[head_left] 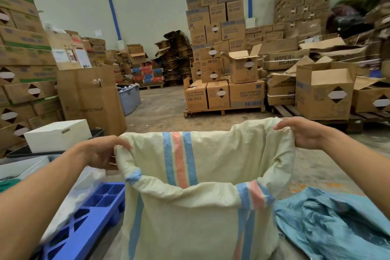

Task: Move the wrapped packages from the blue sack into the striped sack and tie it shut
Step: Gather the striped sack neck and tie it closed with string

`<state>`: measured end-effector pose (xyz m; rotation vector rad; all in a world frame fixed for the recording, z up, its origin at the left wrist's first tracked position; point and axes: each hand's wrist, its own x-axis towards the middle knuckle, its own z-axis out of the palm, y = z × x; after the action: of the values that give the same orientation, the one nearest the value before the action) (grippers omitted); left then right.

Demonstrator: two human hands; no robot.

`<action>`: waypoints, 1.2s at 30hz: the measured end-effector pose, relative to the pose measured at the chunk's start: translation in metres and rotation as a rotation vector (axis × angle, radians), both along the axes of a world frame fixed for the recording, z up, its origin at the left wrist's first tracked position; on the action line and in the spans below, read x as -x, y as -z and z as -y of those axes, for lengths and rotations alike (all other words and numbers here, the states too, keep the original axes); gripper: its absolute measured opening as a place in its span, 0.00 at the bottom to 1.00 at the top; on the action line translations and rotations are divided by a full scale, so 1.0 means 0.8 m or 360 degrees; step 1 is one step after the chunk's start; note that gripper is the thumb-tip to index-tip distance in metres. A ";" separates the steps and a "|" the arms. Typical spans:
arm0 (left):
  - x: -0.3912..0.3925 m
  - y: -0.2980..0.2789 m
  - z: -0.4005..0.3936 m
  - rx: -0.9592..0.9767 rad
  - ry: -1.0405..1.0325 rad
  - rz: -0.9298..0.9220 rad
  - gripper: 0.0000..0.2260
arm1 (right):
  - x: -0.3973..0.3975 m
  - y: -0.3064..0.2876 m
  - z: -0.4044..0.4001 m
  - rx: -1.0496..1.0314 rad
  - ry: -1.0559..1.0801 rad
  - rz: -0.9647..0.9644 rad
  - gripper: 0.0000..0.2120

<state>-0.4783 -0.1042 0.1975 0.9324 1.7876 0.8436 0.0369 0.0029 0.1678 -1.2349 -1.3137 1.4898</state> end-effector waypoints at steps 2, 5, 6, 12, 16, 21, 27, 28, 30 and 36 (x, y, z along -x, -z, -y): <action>0.002 0.001 -0.002 -0.0052 0.0055 0.0055 0.18 | 0.004 -0.001 -0.005 -0.0207 0.0191 0.0316 0.16; 0.007 0.011 -0.013 -0.0227 -0.0115 -0.0157 0.15 | 0.014 0.000 -0.010 -0.0665 0.0676 0.0924 0.16; 0.006 0.011 -0.018 -0.0325 -0.0208 -0.0320 0.12 | 0.017 0.001 -0.012 -0.0779 0.0796 0.1098 0.15; -0.034 -0.010 -0.011 -0.0287 -0.0491 -0.0794 0.16 | 0.020 0.011 -0.003 -0.0672 0.0784 0.1468 0.05; -0.062 -0.018 0.018 -0.0091 -0.0414 -0.0295 0.18 | 0.000 0.003 0.012 -0.0170 0.0419 0.0845 0.15; -0.079 -0.040 0.044 -0.0256 -0.0244 -0.0017 0.09 | -0.007 -0.007 0.013 0.0122 0.0123 -0.0043 0.15; -0.079 -0.043 0.016 -0.0585 -0.0539 -0.0763 0.12 | -0.004 -0.004 -0.001 -0.0214 0.0323 0.0053 0.15; -0.083 -0.050 0.019 -0.0648 -0.0602 -0.0922 0.12 | -0.005 -0.013 -0.006 -0.0389 0.0516 0.0300 0.13; -0.101 -0.077 0.086 -0.0795 -0.0891 -0.1086 0.11 | -0.005 -0.059 0.022 -0.0825 0.0739 0.0607 0.11; -0.081 -0.078 0.108 -0.0061 -0.0622 -0.0430 0.25 | -0.014 -0.057 0.019 -0.0646 0.0672 0.1124 0.09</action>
<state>-0.4139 -0.1903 0.2597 0.7580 2.2403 1.0349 0.0481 -0.0120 0.2138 -1.6895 -1.5579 0.4554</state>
